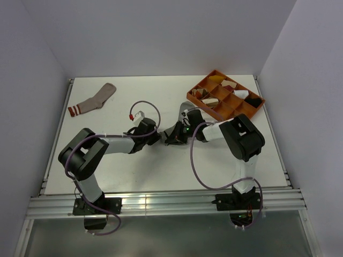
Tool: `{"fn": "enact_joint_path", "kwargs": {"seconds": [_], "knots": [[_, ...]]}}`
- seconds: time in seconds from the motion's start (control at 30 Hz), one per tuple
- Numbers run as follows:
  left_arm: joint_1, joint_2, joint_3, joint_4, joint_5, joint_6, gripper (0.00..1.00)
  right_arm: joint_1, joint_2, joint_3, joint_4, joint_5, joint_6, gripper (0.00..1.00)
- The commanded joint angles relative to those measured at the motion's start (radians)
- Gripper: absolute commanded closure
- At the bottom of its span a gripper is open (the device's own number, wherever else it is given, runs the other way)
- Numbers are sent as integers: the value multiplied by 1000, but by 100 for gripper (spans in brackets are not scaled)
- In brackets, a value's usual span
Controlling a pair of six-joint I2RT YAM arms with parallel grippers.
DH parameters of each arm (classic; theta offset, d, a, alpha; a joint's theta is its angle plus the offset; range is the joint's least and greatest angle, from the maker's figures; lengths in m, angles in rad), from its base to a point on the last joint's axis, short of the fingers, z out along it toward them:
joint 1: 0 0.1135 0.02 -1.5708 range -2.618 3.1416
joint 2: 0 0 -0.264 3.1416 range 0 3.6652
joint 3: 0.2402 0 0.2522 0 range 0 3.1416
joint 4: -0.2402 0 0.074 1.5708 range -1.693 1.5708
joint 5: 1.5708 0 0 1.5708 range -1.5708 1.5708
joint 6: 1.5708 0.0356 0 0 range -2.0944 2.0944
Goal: Roll the socks
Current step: Roll the sock at the center of the board.
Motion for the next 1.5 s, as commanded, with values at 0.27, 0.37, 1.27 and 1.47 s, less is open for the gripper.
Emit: {"fn": "enact_joint_path", "kwargs": {"seconds": [0.27,0.37,1.27,1.47], "knots": [[-11,23,24,-185,-60,13,100,124,-286,1,-172,466,-340,58],[-14,20,27,-188,-60,16,100,188,-294,20,-208,584,-426,56],[-15,17,39,-194,-53,16,100,395,-188,75,-203,879,-616,55],[-15,12,38,-193,-54,15,100,417,-182,67,-180,869,-614,55]]}}
